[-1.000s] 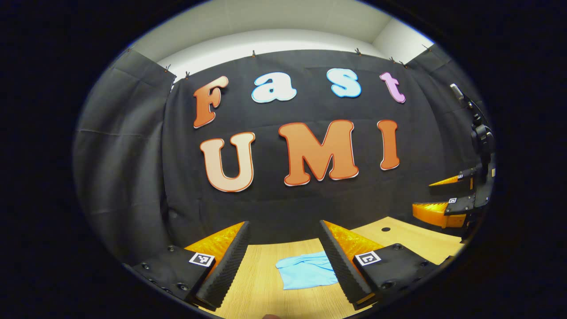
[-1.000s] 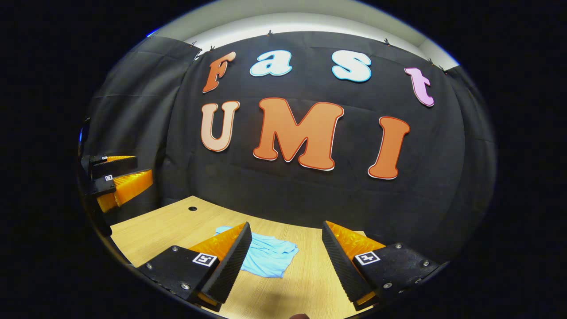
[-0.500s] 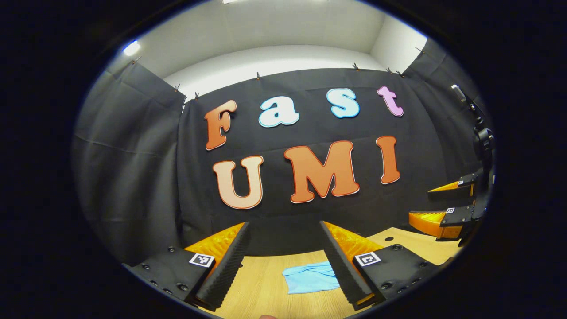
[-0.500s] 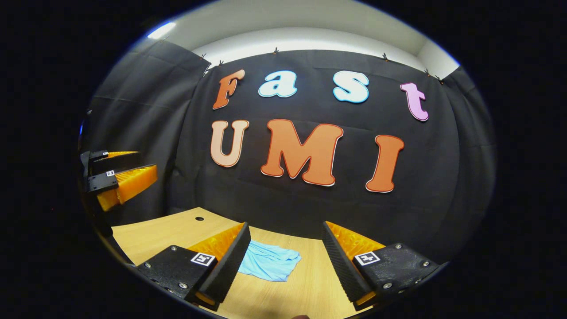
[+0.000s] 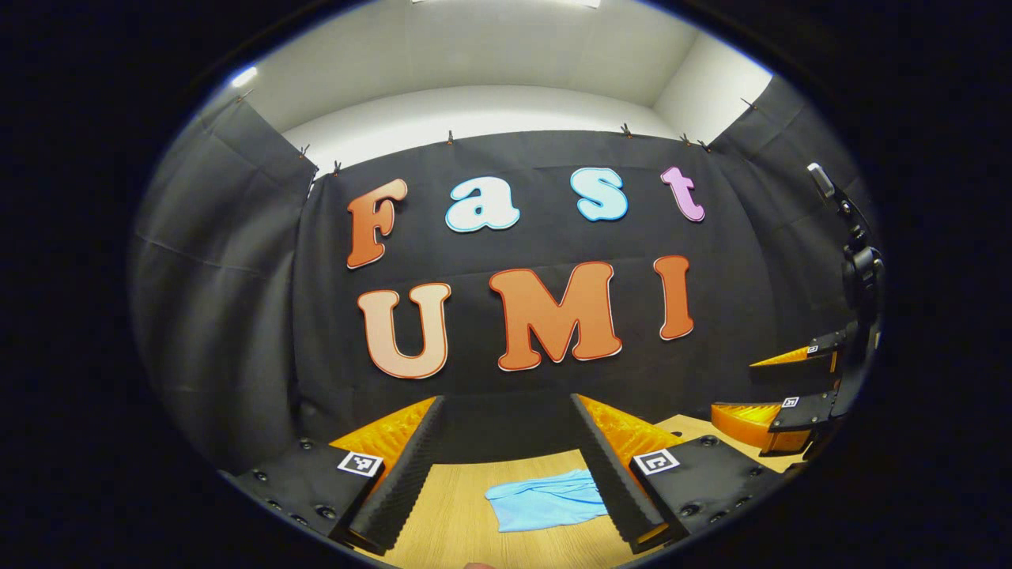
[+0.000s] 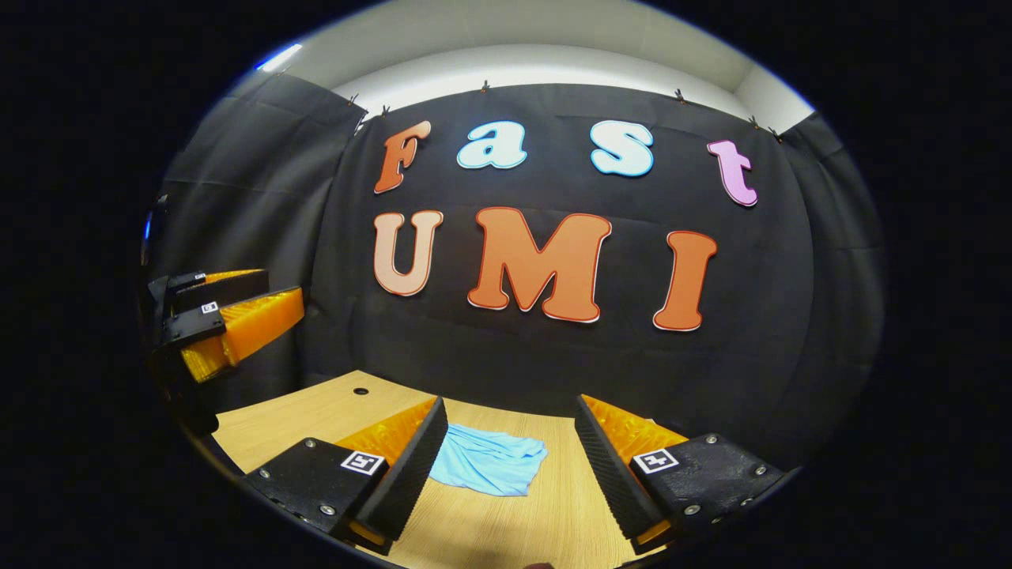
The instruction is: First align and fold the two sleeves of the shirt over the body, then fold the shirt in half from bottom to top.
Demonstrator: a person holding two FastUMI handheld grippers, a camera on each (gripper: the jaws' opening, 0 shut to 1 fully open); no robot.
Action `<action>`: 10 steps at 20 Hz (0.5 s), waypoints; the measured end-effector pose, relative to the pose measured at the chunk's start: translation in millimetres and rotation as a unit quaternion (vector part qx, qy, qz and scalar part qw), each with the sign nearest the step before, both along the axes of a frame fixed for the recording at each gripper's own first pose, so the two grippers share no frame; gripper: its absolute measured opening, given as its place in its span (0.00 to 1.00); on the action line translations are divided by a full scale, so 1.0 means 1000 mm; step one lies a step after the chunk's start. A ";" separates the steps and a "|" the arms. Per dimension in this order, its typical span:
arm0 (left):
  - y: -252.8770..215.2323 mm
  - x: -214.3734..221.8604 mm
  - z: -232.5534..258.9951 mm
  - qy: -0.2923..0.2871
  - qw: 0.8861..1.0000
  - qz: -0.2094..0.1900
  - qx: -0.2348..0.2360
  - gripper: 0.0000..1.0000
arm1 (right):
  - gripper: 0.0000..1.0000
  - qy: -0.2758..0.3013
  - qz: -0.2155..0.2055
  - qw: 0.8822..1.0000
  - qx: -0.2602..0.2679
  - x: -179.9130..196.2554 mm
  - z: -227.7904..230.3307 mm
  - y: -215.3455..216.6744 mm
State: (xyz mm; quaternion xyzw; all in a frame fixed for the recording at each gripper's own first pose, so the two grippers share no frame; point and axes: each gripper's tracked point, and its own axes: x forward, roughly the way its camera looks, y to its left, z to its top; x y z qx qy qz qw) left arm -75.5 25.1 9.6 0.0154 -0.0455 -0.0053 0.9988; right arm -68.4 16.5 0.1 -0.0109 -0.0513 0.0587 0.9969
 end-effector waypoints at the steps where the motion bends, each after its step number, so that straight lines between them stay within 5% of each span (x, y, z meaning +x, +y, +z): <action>1: 0.001 0.003 0.000 -0.001 1.000 -0.004 -0.006 0.99 | 0.99 -0.001 -0.005 1.000 0.002 0.000 0.003 0.003; 10: 0.024 0.013 -0.010 0.009 0.999 -0.032 -0.008 0.99 | 0.98 0.012 -0.029 0.999 0.020 0.003 0.007 0.015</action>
